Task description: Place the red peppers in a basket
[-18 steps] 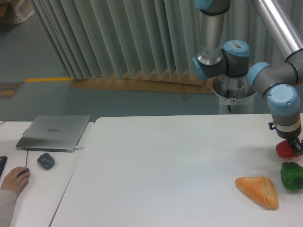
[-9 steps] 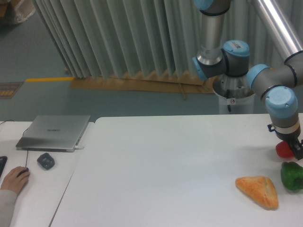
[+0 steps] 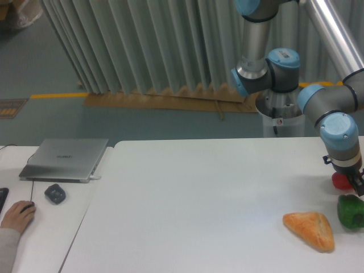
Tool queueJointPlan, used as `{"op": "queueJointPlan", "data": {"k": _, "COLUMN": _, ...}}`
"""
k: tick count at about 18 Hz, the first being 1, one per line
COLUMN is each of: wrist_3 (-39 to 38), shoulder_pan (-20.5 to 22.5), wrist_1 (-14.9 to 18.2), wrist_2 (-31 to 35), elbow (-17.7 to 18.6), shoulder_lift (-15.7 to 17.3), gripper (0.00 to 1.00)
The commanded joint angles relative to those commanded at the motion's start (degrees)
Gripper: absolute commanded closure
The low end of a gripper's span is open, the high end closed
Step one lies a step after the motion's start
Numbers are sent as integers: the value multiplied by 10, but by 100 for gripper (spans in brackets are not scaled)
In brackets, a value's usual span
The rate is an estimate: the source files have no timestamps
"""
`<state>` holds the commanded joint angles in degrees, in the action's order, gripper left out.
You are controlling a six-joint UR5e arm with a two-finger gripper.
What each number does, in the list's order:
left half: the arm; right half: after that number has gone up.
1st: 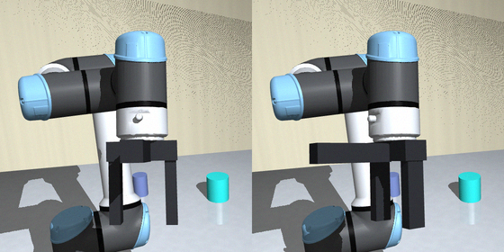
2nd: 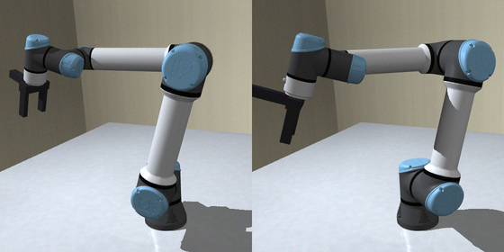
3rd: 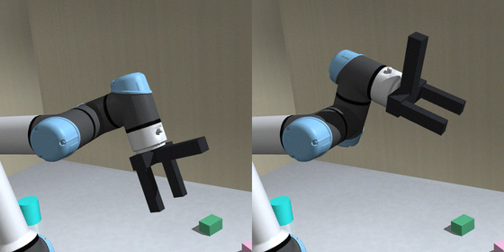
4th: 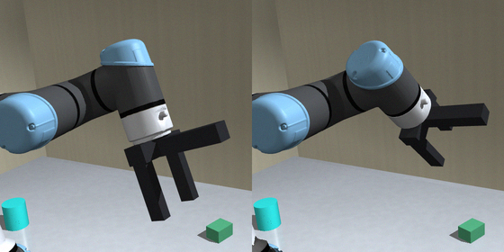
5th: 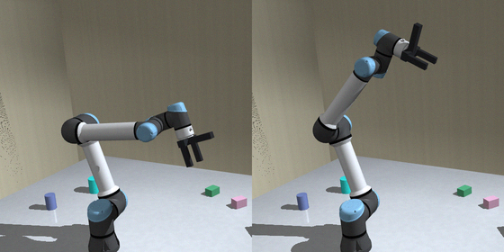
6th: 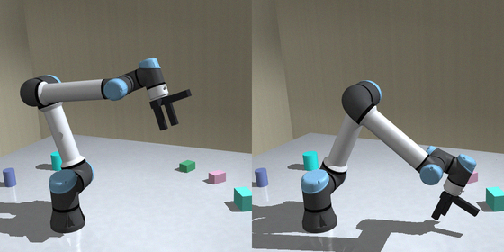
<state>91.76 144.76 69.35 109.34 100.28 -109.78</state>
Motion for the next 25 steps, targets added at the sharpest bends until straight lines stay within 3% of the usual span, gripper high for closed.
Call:
{"op": "queueJointPlan", "data": {"k": 1, "wrist_3": 0, "shoulder_pan": 0, "wrist_1": 0, "wrist_2": 1, "elbow": 0, "shoulder_lift": 0, "gripper": 43}}
{"op": "queueJointPlan", "data": {"k": 4, "wrist_3": -17, "shoulder_pan": -2, "wrist_1": 1, "wrist_2": 1, "elbow": 0, "shoulder_lift": 1, "gripper": 72}}
{"op": "queueJointPlan", "data": {"k": 9, "wrist_3": -17, "shoulder_pan": -3, "wrist_1": 2, "wrist_2": 0, "elbow": -2, "shoulder_lift": 5, "gripper": 73}}
{"op": "queueJointPlan", "data": {"k": 14, "wrist_3": -13, "shoulder_pan": -3, "wrist_1": 17, "wrist_2": -12, "elbow": -12, "shoulder_lift": 35, "gripper": 73}}
{"op": "queueJointPlan", "data": {"k": 20, "wrist_3": -12, "shoulder_pan": 23, "wrist_1": 52, "wrist_2": -106, "elbow": -67, "shoulder_lift": 82, "gripper": 73}}
{"op": "queueJointPlan", "data": {"k": 25, "wrist_3": -12, "shoulder_pan": 67, "wrist_1": 57, "wrist_2": -163, "elbow": -110, "shoulder_lift": 82, "gripper": 75}}
